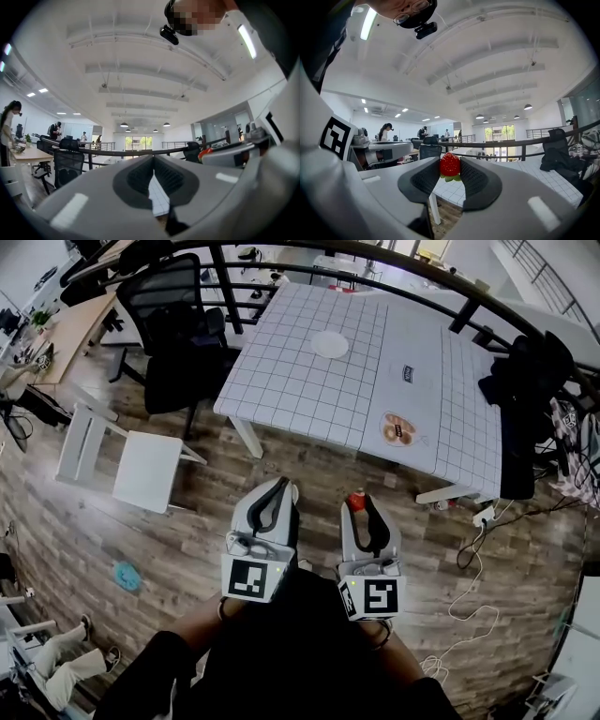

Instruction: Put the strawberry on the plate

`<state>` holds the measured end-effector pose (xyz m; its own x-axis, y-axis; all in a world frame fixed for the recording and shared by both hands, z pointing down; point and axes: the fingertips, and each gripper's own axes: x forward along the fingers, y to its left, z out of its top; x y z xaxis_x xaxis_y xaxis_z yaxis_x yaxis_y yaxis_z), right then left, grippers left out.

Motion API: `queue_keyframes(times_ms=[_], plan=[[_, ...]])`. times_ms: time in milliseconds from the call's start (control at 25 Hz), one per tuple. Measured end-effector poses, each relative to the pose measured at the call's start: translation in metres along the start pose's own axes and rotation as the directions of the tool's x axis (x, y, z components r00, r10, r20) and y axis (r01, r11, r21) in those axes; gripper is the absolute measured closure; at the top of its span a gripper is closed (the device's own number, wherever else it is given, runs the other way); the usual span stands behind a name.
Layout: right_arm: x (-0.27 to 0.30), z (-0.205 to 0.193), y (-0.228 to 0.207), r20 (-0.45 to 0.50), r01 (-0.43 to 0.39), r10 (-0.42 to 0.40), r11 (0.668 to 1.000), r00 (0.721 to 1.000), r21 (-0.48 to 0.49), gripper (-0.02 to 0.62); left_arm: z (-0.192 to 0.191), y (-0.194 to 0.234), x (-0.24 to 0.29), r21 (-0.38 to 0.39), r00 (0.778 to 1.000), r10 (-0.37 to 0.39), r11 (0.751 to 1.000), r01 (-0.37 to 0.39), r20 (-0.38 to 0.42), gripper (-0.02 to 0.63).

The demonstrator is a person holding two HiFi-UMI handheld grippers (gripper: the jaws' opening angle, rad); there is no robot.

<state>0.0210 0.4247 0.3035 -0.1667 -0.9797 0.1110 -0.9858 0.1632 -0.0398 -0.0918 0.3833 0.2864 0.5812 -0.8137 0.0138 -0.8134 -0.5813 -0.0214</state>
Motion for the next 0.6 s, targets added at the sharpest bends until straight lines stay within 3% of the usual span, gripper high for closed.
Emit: queue_keyframes(times_ms=[400, 600], plan=[[0.089, 0.012, -0.019, -0.035, -0.011, 0.009, 0.998, 0.999, -0.056, 0.466, 0.001, 0.041, 0.085, -0.080, 0.999, -0.034, 0.996, 0.034, 0.001, 0.595], [0.143, 0.026, -0.024, -0.042, -0.033, 0.029, 0.995, 0.999, -0.092, 0.466, 0.011, 0.066, 0.134, -0.070, 0.998, -0.046, 0.996, 0.048, 0.030, 0.595]])
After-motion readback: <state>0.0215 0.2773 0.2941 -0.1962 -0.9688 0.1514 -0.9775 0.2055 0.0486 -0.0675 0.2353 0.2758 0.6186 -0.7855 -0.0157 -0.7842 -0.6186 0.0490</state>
